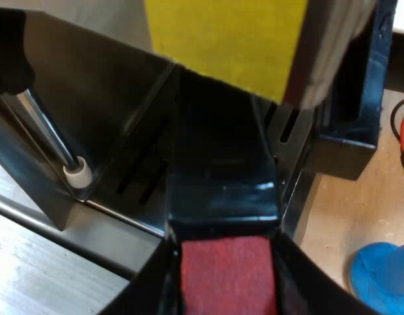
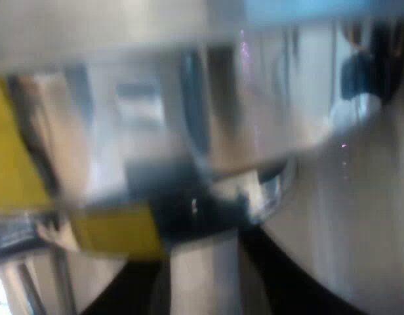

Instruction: Put the handle in the coffee machine

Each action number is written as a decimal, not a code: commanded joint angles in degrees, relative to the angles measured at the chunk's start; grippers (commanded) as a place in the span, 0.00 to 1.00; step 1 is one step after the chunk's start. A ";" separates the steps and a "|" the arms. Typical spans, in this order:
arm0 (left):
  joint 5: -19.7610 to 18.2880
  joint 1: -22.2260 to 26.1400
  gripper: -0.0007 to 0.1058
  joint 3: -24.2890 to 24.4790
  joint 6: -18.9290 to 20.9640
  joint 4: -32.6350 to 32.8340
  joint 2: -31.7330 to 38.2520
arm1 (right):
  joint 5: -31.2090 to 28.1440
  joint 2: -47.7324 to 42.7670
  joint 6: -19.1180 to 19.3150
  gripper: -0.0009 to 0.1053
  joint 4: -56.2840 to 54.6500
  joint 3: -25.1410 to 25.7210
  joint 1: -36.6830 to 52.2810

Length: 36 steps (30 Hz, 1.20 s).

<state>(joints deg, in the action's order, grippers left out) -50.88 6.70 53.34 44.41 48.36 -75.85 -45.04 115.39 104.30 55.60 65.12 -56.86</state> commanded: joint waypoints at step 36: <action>-10.79 -0.01 0.01 1.47 5.76 -1.81 -1.53 | 1.64 -0.42 2.66 0.27 5.68 2.63 0.26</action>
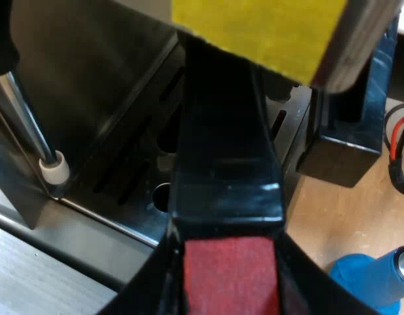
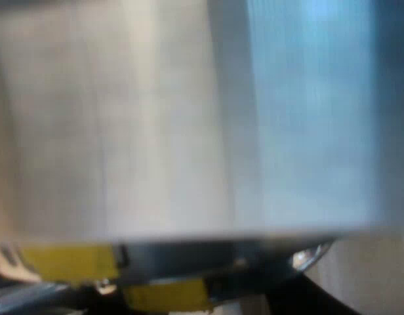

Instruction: Put the handle in the coffee machine

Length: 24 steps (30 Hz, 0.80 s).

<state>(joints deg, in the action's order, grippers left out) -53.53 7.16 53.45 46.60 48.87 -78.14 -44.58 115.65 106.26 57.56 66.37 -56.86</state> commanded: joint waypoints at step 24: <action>-8.14 -0.47 0.01 1.50 5.04 -2.42 0.76 | 1.19 -0.68 0.69 0.27 10.86 1.51 0.26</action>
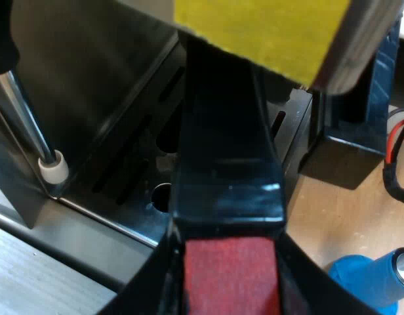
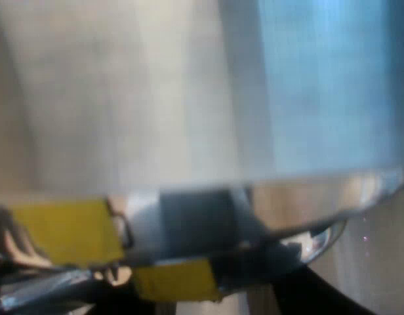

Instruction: Put the handle in the coffee machine

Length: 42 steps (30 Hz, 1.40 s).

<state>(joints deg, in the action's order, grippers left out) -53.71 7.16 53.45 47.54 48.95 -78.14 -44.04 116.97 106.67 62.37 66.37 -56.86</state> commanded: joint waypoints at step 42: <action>5.32 3.55 0.54 7.11 7.93 1.44 2.52 | 0.65 -2.55 5.37 0.27 6.03 3.70 0.26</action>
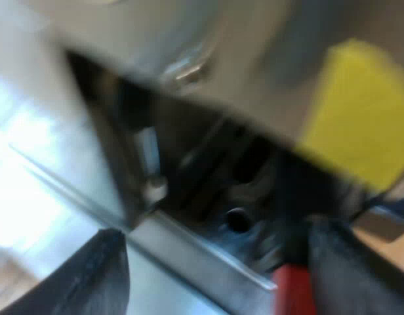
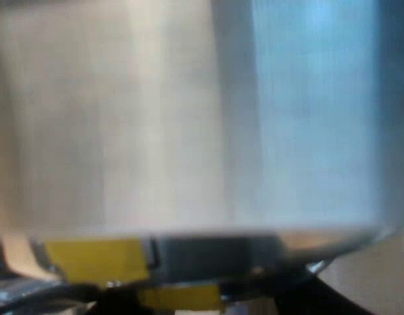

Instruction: Put the handle in the coffee machine

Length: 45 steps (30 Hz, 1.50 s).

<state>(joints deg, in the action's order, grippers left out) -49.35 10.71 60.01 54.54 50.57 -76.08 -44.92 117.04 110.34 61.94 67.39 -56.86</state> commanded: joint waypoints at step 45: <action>14.00 -8.93 0.01 0.98 -2.89 7.01 -0.69 | 1.52 -2.62 2.98 0.27 6.42 2.68 0.11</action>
<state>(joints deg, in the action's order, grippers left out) -33.81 1.98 60.64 51.25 56.49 -77.42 -44.99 117.04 111.81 61.94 67.43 -56.86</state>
